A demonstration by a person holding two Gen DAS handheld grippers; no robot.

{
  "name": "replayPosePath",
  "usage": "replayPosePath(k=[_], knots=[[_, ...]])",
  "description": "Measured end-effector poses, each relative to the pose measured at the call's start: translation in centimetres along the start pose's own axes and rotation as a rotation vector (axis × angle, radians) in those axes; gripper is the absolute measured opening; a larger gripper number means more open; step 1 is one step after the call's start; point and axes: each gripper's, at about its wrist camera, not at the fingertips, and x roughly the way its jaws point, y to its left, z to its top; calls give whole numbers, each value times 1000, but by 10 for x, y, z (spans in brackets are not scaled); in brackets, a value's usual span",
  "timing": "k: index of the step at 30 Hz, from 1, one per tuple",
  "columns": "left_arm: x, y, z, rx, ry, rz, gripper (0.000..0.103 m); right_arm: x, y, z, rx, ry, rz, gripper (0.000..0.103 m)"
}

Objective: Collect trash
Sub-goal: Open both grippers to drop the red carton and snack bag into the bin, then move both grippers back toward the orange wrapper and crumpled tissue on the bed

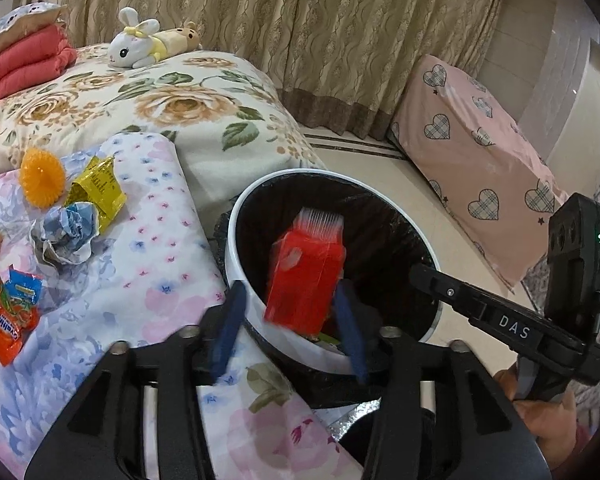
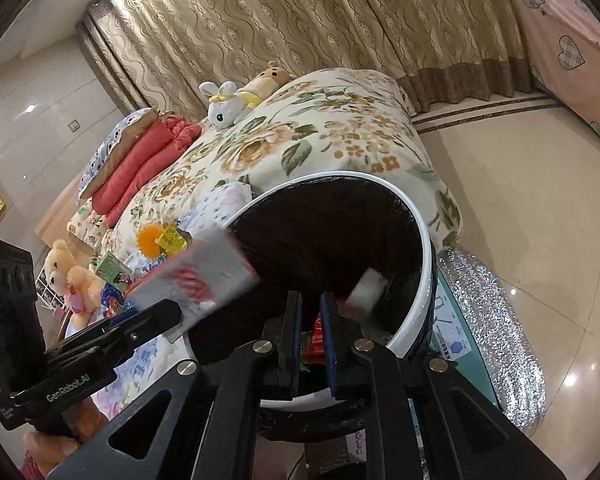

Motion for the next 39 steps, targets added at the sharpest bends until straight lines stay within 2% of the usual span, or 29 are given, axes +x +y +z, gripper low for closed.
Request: replayPosePath(k=[3,5,9,11,13,19,27,39], knots=[[-4,1,-3,-1,-10,1,56,-2,-1,-1,12,-7,1,27],[-7,3,-6,-2,-11,8,57,-4,1,-2,14,-16,6,43],[-14,14,-17,-20,-6,23,59,-8,10,-4,2,-29,19,55],[-17,21,-23,-39,0,29,59,-10,16,-6,-4,-35,26,65],[-20,29,-30,-55,7,33,60,-9,22,-8,-12,-34,30,70],[-35,58,-51,-120,12,70,61,-4,40,-17,-25,-12,53,77],[-66,104,-74,-208,-15,142,63,4,77,-31,-81,5,94,77],[-100,169,-103,-343,-45,234,64,34,136,-54,-173,79,167,77]])
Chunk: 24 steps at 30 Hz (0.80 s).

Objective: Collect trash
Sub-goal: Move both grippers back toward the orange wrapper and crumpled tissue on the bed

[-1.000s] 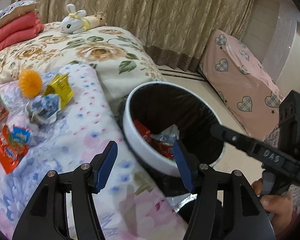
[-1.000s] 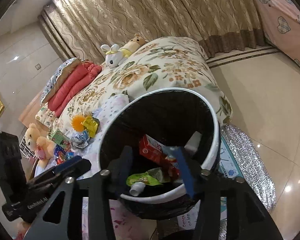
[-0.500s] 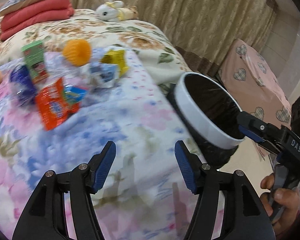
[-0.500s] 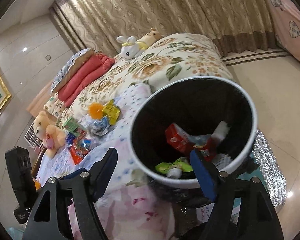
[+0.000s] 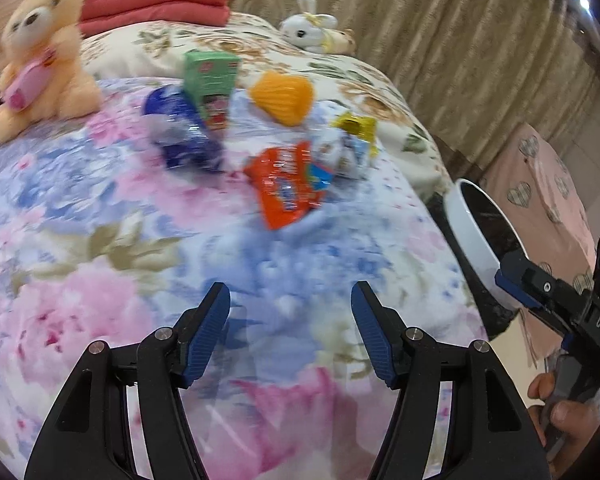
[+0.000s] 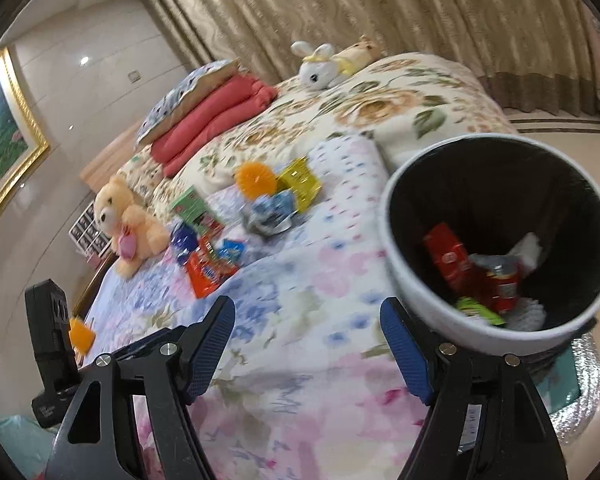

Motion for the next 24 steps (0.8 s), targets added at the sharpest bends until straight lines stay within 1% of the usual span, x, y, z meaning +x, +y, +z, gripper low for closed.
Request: replayPosePath(k=[7,13,24], knots=[[-4,24,0,-35,-10,26,64,27,24,-3,-35,46,38,77],[-1,36,4,-66,-12,33,64,49,31,3,-39,58,52,77],[18,25,25,-44,-3,22,64,91,28,30,-24,69,37,77]])
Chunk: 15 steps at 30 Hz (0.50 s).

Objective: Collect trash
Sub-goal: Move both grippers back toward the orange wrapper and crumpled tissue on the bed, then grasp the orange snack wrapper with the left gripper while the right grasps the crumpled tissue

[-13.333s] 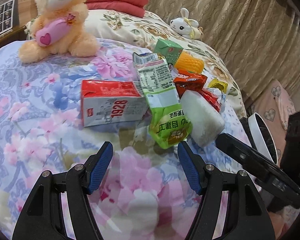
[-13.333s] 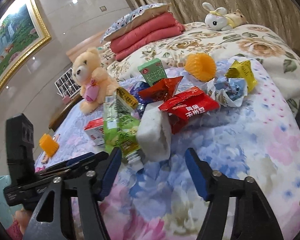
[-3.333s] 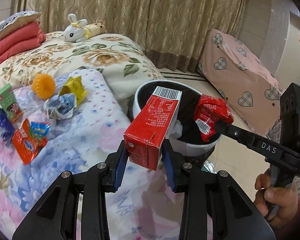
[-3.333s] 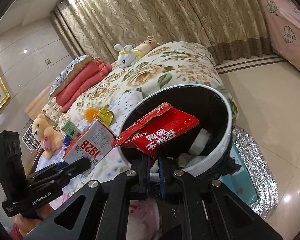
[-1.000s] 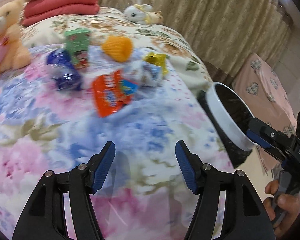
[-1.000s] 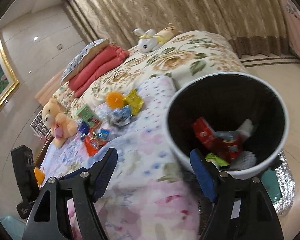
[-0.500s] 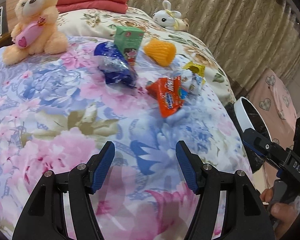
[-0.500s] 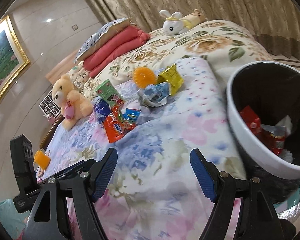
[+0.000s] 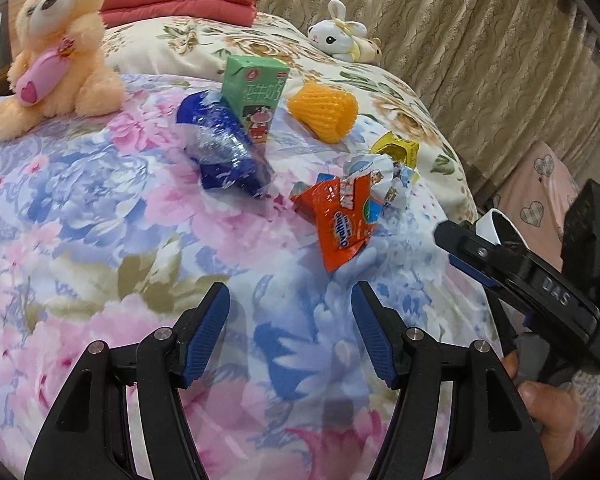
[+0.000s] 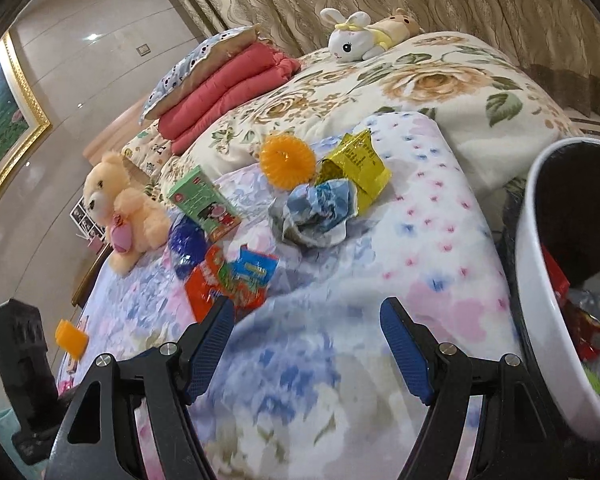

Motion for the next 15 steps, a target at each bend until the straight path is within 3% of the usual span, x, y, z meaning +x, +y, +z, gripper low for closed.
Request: replayPosePath(k=[15], knots=[[29,-23,24,64,14,-11,64,38,-14,32,60,19,18,76]])
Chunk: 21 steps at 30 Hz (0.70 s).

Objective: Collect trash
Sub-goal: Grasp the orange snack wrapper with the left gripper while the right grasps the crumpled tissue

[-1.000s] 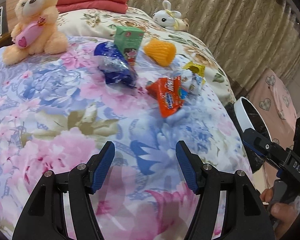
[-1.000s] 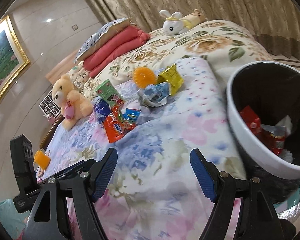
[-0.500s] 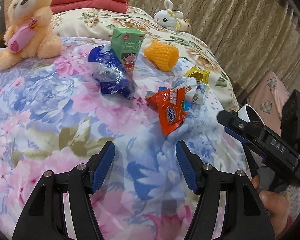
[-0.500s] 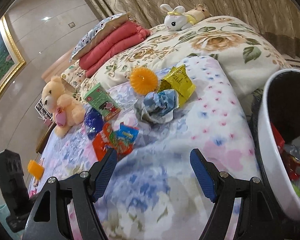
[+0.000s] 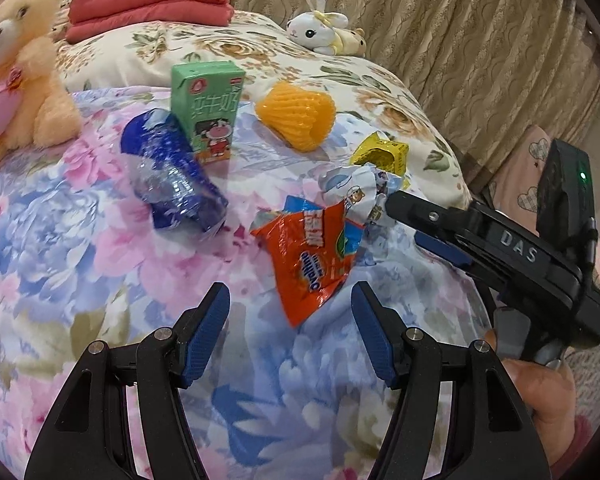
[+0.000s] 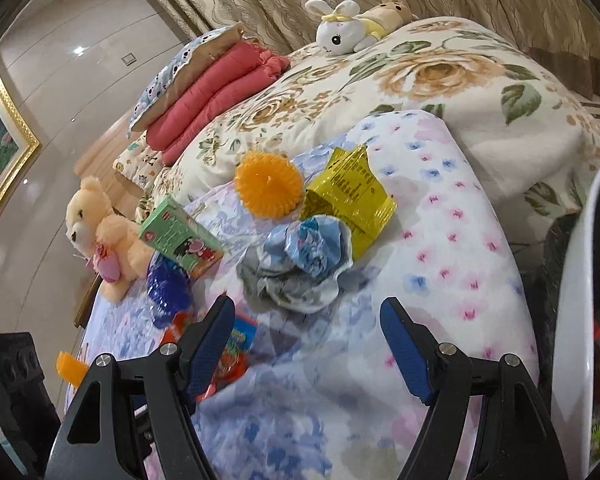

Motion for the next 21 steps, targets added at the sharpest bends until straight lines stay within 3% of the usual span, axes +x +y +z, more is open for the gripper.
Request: replayPosePath(k=[3,6,9,11,13,21], knots=[[6,-4,3,8,1,0,57,7,0,3,-2,5,0,72],[13,-6,3,20,19,-6,37,15,3,5,-11,20,-4,58],[19,-8,2,27,34,-16,17,21,5,6,-30,32,-12,36],[18,-8,1,33,32,-23,3,23,6,5,-41,40,-16,16],[16,-8,0,34,21,-28,2,22,7,3,-50,40,-13,9],[-4,2,-2,14,-29,-21,1,2,12,-10,-75,21,-1,7]])
